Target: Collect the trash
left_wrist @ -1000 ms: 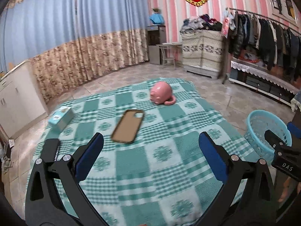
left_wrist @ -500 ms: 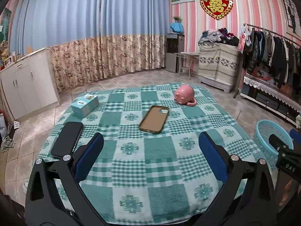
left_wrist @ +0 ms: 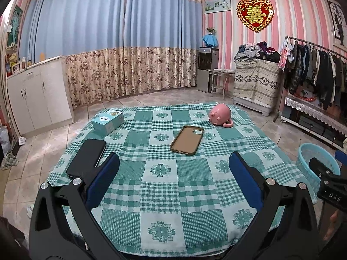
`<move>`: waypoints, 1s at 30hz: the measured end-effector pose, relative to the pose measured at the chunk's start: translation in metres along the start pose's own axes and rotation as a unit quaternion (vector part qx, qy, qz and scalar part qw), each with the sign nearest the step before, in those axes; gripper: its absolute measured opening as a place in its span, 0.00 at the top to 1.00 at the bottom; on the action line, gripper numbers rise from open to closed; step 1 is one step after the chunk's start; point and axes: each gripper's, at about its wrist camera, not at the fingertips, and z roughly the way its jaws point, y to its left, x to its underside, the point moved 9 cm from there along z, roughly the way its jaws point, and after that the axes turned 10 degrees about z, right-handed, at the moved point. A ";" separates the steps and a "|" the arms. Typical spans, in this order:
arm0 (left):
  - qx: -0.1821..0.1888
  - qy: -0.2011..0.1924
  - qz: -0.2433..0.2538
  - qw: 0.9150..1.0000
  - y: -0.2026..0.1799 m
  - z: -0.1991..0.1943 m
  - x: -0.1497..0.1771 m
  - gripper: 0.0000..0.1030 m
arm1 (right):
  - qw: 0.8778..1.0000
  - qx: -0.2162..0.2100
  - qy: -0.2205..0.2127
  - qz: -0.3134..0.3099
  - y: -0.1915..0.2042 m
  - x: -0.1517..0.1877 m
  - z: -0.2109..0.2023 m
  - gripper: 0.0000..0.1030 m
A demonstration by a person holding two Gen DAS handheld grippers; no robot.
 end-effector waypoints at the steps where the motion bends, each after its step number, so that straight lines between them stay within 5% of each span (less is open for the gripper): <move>1: 0.002 -0.001 -0.004 1.000 0.001 0.000 0.000 0.05 | 1.000 0.000 -0.001 0.001 0.001 0.000 -0.001 0.04; 30: 0.017 -0.007 0.006 1.000 -0.011 0.004 0.003 0.05 | 0.999 0.012 -0.031 -0.012 0.013 0.004 -0.016 0.04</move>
